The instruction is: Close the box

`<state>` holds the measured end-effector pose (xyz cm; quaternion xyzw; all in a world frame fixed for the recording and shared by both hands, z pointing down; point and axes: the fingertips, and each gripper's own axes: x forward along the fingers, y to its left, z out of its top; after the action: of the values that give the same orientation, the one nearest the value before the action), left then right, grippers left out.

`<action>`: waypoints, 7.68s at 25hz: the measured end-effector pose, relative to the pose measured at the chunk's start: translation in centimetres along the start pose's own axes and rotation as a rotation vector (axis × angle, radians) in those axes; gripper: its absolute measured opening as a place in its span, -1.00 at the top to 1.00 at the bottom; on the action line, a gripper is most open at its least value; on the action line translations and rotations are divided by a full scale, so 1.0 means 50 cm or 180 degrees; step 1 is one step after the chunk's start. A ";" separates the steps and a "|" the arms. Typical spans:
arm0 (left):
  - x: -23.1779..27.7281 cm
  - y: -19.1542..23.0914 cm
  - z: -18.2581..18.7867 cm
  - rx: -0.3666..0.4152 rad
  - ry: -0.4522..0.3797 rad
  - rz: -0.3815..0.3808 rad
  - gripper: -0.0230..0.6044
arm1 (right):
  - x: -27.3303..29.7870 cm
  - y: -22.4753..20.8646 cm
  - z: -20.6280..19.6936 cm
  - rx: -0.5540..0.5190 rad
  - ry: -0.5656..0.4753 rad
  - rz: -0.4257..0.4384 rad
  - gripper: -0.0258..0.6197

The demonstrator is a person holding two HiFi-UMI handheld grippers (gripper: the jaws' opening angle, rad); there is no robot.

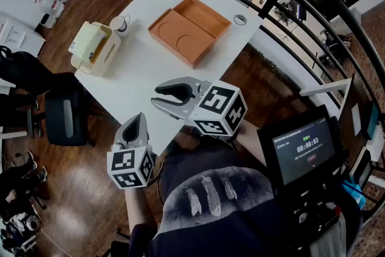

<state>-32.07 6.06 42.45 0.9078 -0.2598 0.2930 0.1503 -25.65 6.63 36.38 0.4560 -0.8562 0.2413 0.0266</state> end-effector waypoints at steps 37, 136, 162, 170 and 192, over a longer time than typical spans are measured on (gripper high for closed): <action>0.395 -0.082 0.175 -0.0618 0.0449 0.1439 0.88 | -0.141 -0.557 0.118 -0.0489 0.0952 0.1469 0.61; 0.688 0.070 -0.041 -0.0885 0.1542 0.1009 0.88 | -0.053 -0.934 -0.221 -0.2761 0.3286 0.1405 0.91; 0.687 0.055 -0.031 -0.0870 0.1569 0.0891 0.88 | -0.037 -0.878 -0.209 -0.2785 0.3195 0.1507 0.91; 0.683 0.058 -0.025 -0.0866 0.1602 0.0893 0.88 | -0.030 -0.870 -0.205 -0.2826 0.3196 0.1553 0.91; 0.690 0.039 -0.021 -0.0807 0.1629 0.0840 0.88 | -0.030 -0.853 -0.208 -0.2887 0.3126 0.1634 0.91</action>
<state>-9.71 -8.35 64.57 0.7370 -0.3636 0.4943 0.2835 7.26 -7.64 61.74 0.0229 -0.8416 0.0376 0.5383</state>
